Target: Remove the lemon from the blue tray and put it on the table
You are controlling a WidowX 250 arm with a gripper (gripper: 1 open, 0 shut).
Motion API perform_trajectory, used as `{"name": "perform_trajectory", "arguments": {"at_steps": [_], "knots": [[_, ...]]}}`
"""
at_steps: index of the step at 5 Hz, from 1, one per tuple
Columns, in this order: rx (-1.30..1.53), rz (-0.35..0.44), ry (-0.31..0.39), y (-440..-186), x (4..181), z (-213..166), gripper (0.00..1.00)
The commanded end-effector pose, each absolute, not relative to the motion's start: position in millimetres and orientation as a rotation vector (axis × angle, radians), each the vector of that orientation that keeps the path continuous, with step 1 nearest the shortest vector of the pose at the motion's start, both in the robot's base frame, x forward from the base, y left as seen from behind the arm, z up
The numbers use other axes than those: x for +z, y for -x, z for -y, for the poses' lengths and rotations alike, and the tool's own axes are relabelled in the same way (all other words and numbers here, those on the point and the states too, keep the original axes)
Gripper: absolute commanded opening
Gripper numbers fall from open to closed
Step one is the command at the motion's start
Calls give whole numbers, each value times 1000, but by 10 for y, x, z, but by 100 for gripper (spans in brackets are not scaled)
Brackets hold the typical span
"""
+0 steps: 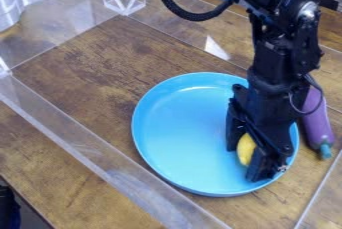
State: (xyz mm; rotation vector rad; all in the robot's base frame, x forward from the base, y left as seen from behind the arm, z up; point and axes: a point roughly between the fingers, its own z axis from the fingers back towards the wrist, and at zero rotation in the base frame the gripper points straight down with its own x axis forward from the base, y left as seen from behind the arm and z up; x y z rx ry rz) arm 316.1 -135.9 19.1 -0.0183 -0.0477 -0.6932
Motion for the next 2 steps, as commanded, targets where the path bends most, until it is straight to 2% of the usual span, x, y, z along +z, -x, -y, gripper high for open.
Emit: {"name": "perform_trajectory", "arguments": {"at_steps": [1, 2], "knots": [[-728, 41, 9, -3116, 122, 1350, 0], [-732, 43, 7, -3119, 125, 1345, 0]]}}
